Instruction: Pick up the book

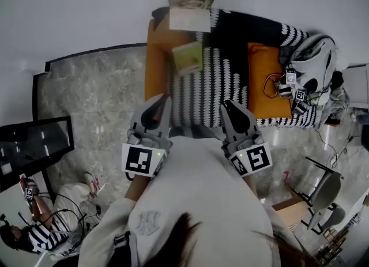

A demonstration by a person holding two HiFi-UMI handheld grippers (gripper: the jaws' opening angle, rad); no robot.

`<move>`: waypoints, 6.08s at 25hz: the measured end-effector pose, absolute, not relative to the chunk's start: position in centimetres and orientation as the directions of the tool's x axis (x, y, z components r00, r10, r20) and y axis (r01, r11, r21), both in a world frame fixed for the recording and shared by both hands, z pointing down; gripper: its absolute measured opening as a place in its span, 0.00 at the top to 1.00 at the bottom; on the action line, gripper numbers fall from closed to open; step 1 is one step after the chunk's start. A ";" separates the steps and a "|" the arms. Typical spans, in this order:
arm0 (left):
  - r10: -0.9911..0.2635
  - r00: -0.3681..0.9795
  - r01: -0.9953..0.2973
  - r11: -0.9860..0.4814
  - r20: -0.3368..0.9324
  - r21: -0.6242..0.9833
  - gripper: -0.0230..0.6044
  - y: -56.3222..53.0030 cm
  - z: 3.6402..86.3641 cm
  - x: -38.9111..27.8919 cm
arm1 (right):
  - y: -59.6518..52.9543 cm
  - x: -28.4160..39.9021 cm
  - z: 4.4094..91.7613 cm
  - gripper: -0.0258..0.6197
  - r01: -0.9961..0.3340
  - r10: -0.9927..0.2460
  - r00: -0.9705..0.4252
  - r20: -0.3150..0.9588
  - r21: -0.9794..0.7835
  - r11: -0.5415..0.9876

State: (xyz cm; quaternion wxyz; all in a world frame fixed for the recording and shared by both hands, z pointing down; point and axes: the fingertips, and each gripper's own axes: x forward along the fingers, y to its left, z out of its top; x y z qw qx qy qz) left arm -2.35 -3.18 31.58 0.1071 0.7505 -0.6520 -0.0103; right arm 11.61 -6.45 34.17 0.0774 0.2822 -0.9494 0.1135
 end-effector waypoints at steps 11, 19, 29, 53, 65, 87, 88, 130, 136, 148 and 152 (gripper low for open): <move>-0.984 0.019 -0.984 0.012 0.176 0.175 0.95 -11.5 32.4 -1.5 | -16.9 12.3 35.4 0.87 -0.441 -0.395 -0.891 0.223 -0.218 0.871; -0.967 -0.016 -0.990 0.050 0.253 0.131 0.95 -12.9 33.6 -2.4 | -19.4 11.9 36.7 0.87 -0.411 -0.347 -0.904 0.250 -0.281 0.867; -0.970 0.029 -0.988 0.009 0.242 0.153 0.95 -15.0 33.0 -4.7 | -21.1 10.1 36.6 0.87 -0.460 -0.406 -0.884 0.233 -0.274 0.845; -0.974 0.055 -0.989 -0.024 0.221 0.143 0.95 -16.4 35.1 -13.3 | -21.6 7.9 38.2 0.87 -0.570 -0.500 -0.808 0.311 -0.201 0.796; -0.957 0.056 -0.987 -0.010 0.285 0.160 0.95 -18.2 37.0 -13.6 | -26.1 2.8 49.0 0.72 -0.247 -0.186 -0.814 0.550 -0.039 0.968; -0.911 0.077 -0.977 0.012 0.405 0.213 0.95 -24.4 40.2 -12.2 | -34.7 -2.1 69.0 0.53 -0.011 0.188 -0.663 0.725 -0.261 0.965; -0.908 0.086 -0.976 0.006 0.411 0.219 0.95 -24.6 40.4 -12.0 | -34.7 -2.2 69.8 0.52 -0.002 0.204 -0.656 0.727 -0.271 0.962; -0.896 0.106 -0.973 -0.003 0.430 0.233 0.95 -23.4 42.0 -12.1 | -27.9 -0.3 75.9 0.72 -0.163 0.330 -0.628 0.705 -0.534 0.830; -0.916 0.074 -0.972 0.021 0.393 0.233 0.95 -22.2 40.8 -12.4 | -29.0 1.2 73.5 0.72 -0.329 0.222 -0.719 0.659 -0.603 0.727; -0.952 0.063 -0.967 0.016 0.298 0.256 0.95 -20.5 37.9 -12.4 | -31.4 6.1 63.6 0.72 -0.504 -0.176 -0.859 0.481 -0.736 0.452; -0.961 0.081 -0.966 -0.010 0.264 0.259 0.95 -20.4 37.2 -11.8 | -31.7 7.5 58.5 0.72 -0.514 -0.289 -0.858 0.426 -0.707 0.485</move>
